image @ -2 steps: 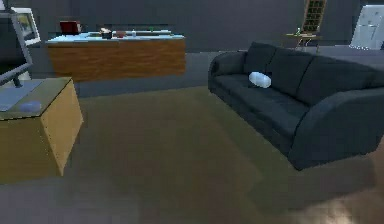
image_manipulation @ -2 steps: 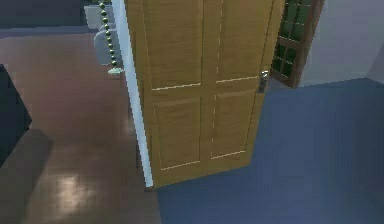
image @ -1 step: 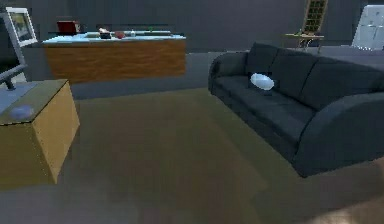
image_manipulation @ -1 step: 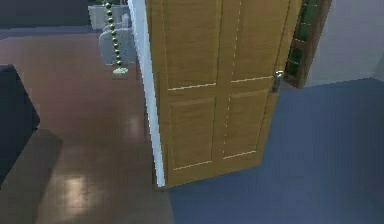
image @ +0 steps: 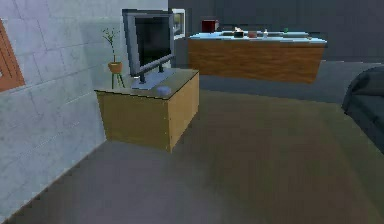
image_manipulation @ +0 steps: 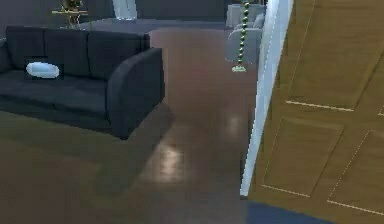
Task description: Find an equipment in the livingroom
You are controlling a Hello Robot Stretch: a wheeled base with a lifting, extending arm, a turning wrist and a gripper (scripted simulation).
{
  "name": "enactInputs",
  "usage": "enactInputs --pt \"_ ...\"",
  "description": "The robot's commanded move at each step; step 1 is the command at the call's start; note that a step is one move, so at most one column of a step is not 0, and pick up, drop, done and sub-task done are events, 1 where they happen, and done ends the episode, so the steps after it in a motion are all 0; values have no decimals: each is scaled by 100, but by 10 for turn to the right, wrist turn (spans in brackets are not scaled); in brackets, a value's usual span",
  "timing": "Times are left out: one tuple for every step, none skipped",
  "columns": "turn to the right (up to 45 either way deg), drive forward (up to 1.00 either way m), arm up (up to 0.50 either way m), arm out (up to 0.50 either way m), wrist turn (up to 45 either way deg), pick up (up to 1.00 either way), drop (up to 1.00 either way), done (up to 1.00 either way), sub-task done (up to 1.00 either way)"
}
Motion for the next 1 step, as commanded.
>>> enactInputs --pt "0 100 0 0 0 0 0 0 0"
